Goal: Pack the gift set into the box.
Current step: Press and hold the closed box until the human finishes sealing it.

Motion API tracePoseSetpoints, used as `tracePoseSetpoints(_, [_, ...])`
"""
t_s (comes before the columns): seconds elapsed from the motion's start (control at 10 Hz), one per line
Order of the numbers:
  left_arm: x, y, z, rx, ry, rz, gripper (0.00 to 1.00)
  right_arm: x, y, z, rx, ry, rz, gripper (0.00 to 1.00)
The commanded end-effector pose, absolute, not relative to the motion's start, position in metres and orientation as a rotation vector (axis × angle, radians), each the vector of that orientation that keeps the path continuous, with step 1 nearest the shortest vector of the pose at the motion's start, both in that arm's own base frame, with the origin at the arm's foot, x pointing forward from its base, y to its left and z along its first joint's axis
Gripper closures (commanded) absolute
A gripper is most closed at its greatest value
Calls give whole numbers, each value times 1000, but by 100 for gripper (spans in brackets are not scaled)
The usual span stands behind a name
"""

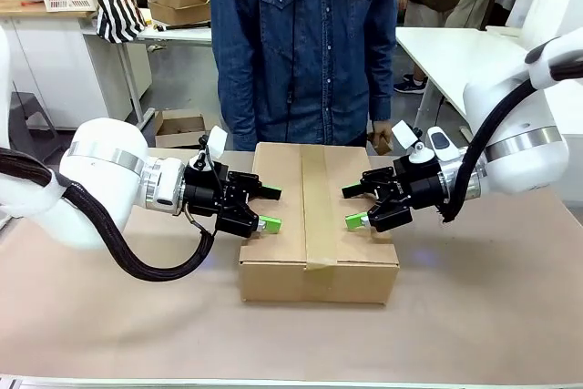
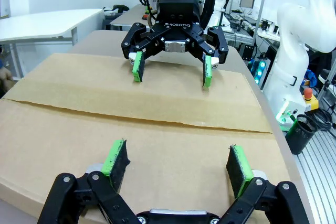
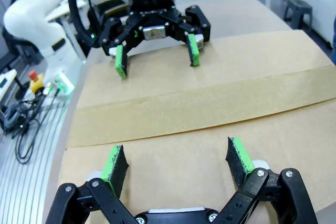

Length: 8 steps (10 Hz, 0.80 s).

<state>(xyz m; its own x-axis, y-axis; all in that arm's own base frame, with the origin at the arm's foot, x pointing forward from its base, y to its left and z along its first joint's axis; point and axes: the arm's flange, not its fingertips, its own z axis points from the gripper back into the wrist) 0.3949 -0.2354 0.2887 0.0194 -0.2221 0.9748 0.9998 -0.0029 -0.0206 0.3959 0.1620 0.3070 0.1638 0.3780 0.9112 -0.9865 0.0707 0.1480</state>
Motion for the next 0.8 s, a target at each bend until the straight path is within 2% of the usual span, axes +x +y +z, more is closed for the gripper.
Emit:
tracePoseSetpoints(0.0, [395,-234,284,-1061,-1020,-1288,0,394,161,302,963,-814,1208,0])
tracePoseSetpoints(0.7, [395,-234,284,-1061,-1020,-1288,0,394,161,302,963,-814,1208,0])
